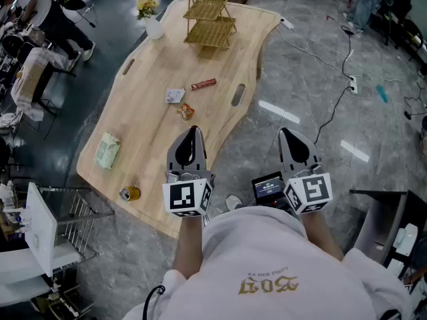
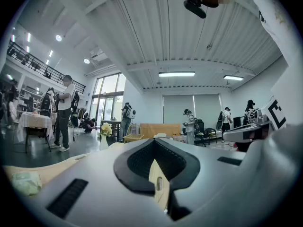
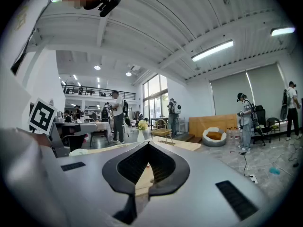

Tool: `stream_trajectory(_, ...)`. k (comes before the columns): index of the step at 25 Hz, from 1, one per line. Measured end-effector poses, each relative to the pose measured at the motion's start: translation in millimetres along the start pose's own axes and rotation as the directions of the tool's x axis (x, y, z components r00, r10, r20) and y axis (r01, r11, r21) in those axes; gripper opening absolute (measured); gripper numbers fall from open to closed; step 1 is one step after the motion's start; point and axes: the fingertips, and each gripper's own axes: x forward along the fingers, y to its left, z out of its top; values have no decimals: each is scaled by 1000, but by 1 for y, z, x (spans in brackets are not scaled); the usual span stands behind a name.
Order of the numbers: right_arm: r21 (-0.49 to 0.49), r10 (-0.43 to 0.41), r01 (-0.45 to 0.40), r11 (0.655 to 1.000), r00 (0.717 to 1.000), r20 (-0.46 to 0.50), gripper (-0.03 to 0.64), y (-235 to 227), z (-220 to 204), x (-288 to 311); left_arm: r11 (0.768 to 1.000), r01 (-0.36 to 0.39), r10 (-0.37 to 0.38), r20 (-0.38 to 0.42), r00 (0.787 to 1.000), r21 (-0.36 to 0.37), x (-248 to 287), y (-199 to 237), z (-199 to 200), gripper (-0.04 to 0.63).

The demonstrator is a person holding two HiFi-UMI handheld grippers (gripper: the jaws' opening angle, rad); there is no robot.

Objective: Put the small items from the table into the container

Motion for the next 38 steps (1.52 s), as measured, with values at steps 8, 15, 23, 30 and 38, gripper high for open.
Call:
stream_trajectory(8,-3,-11,11,1000,1000,-2,20,11,-3,-3,1000,23,-23,11,1000,2,-8,2,2,5)
stream_trajectory(15,39,-17,16,999,1000,22,20,9,1,-4,999,30,-30,14,999,-13,-8,7,1,5)
stream_trajectory(23,39,-29,28,999,1000,5,21,-18,-5,29,1000,15,-16,-2,1000,-17,24,19,-12,5)
stream_trajectory(30,18,66,-66,998,998,10,21,-42,-3,132,998,-56,56,-21,998,-13,101,52,-28,5)
stream_trajectory(38,-80,226,-226,971,974,-14,21,-92,21,278,986,-163,163,10,987,30,232,85,-15,5)
